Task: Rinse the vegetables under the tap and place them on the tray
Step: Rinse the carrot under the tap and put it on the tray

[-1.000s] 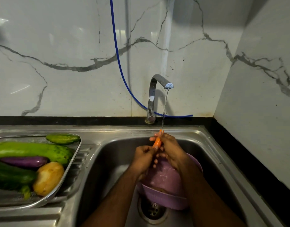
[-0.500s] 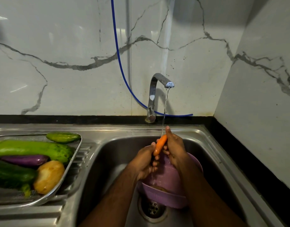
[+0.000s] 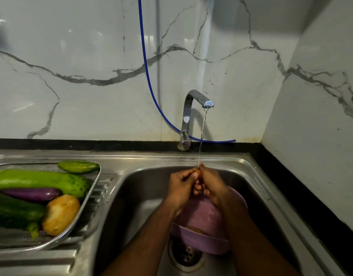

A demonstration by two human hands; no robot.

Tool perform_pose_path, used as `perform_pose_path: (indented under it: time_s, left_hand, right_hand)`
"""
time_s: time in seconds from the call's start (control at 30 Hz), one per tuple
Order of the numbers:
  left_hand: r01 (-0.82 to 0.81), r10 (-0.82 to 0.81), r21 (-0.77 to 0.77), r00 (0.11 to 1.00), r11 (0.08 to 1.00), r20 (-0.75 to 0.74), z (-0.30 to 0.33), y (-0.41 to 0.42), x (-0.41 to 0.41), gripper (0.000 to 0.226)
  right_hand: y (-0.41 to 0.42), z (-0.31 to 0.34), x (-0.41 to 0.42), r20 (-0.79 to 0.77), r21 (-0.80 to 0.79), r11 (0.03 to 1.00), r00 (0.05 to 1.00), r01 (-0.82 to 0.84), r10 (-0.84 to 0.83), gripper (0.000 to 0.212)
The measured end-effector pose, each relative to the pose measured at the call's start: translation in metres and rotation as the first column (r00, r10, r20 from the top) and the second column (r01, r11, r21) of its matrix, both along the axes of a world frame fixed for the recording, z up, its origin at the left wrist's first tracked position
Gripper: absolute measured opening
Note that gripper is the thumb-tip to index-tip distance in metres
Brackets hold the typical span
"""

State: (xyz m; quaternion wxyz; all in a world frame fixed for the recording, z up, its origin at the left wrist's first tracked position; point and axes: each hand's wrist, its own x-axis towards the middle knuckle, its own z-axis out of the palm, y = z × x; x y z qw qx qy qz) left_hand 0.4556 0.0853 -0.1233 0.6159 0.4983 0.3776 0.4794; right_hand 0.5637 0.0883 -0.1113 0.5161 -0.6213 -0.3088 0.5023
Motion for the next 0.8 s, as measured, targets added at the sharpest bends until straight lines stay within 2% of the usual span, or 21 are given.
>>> perform_pose_path:
  time_s: [0.1,0.23,0.33,0.5,0.67,0.8]
  left_hand:
    - [0.012,-0.012,0.040,1.000,0.999,-0.006,-0.001,0.001,-0.002,0.021]
    - [-0.013,0.014,0.061,1.000,0.998,-0.018,0.000,0.002,-0.007,0.021]
    - [-0.018,0.025,0.088,0.997,0.996,-0.072,-0.002,0.003,-0.010,0.022]
    - [-0.013,0.030,0.148,0.993,0.989,-0.115,0.000,0.000,-0.007,0.018]
    - [-0.078,0.126,0.207,0.965,0.975,-0.229,-0.008,0.008,-0.009,0.017]
    - [-0.173,0.267,0.296,0.911,0.939,-0.314,-0.016,0.016,-0.010,0.020]
  right_hand:
    - [-0.003,0.002,-0.002,0.125,-0.030,0.992,0.984,-0.123,0.126,0.061]
    - [-0.007,-0.001,-0.002,0.114,-0.119,0.967,0.964,-0.227,0.240,0.071]
    - [-0.008,-0.003,-0.004,0.239,-0.099,0.963,0.934,-0.249,0.266,0.064]
    - [-0.005,-0.002,-0.008,0.419,-0.013,0.994,0.902,-0.108,0.103,0.059]
    - [-0.007,0.001,-0.015,0.363,0.036,0.990,0.924,-0.139,0.117,0.056]
    - [-0.005,-0.002,-0.021,0.366,0.108,0.971,0.917,-0.212,0.160,0.036]
